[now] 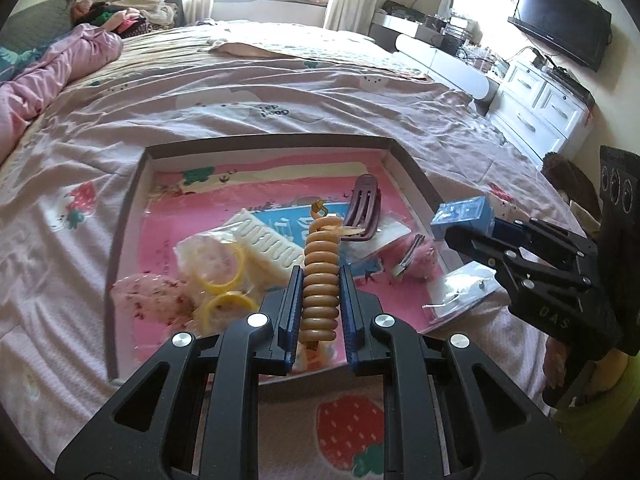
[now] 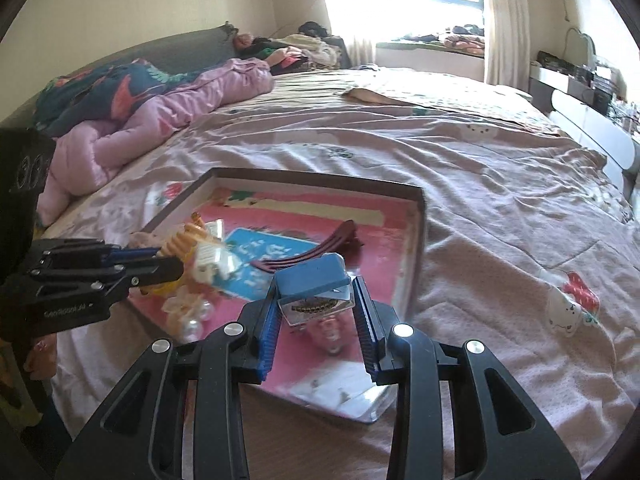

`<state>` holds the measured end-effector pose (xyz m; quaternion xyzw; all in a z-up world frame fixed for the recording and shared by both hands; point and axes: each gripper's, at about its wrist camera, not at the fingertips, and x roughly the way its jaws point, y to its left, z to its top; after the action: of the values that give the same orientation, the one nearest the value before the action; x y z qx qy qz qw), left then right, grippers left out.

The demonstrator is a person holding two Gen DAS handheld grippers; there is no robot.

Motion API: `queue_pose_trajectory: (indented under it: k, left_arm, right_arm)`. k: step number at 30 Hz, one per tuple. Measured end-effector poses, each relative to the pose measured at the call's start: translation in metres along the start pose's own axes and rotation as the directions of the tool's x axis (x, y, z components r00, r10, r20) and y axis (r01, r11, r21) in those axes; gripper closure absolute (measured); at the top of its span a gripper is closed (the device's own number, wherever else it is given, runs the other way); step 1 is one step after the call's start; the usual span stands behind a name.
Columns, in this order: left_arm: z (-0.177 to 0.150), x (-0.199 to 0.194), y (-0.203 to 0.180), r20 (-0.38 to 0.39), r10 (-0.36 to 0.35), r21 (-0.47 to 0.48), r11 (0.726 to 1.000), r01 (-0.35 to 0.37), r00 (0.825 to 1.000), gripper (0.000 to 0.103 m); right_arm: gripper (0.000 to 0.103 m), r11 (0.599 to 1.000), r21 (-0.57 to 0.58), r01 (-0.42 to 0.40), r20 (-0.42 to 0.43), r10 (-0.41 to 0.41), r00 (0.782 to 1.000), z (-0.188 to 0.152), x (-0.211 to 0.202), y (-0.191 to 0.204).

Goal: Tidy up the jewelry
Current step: 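Carry the hair tie into the tray with the left tool while the right tool carries the case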

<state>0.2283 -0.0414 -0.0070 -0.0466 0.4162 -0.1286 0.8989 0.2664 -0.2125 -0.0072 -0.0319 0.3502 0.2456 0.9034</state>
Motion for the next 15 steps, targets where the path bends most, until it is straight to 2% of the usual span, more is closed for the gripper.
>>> queue_pose_trajectory:
  k: [15]
  left_arm:
    - [0.0,0.027,-0.014,-0.037,-0.032,0.029,0.999,0.033,0.999,0.092]
  right_arm:
    - [0.07,0.998,0.044,0.051,-0.002,-0.051,0.999,0.006,0.02,-0.021]
